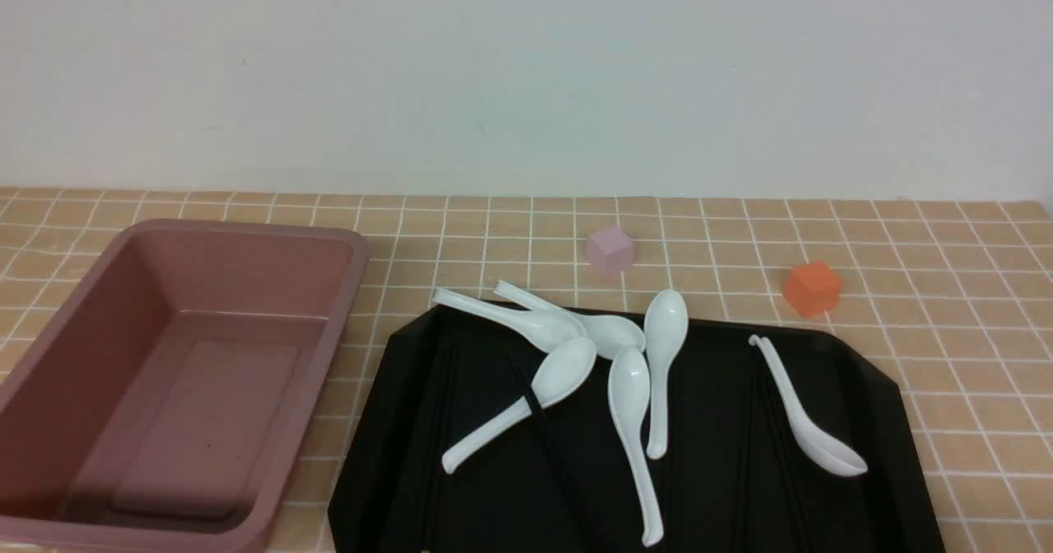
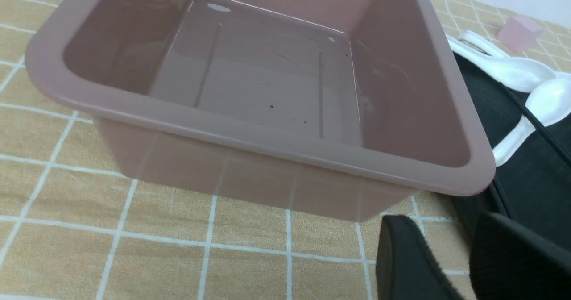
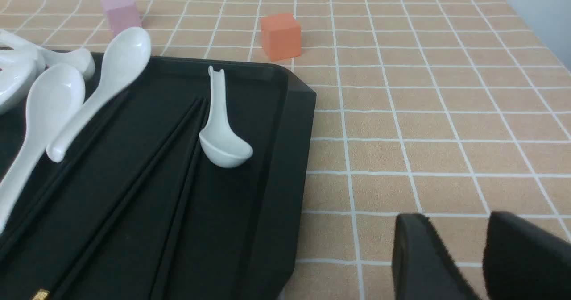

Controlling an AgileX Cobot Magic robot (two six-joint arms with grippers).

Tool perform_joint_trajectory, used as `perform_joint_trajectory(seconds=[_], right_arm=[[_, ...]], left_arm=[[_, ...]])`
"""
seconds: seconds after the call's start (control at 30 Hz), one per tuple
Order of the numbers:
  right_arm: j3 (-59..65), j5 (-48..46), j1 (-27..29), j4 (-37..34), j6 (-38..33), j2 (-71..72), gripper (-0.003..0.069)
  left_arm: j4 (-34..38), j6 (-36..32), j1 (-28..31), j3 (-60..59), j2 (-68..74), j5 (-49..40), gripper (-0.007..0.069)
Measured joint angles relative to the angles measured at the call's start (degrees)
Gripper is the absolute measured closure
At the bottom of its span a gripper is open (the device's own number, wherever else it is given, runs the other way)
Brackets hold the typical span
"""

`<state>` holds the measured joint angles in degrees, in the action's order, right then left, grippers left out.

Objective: On brown tablecloth take chopsticks from black tray and put them in box.
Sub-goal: 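Reach over to the black tray and grasp a pair of chopsticks with the left gripper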

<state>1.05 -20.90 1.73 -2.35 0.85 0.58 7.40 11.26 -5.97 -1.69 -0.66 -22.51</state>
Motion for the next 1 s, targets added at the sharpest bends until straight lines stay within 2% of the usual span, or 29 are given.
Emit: perform_joint_trajectory(seconds=[1.0], right_arm=[[0.0, 0.0, 0.0, 0.0, 0.0, 0.0, 0.0419]], left_arm=[[-2.4, -0.2, 0.0, 0.0, 0.0, 0.0, 0.0385]])
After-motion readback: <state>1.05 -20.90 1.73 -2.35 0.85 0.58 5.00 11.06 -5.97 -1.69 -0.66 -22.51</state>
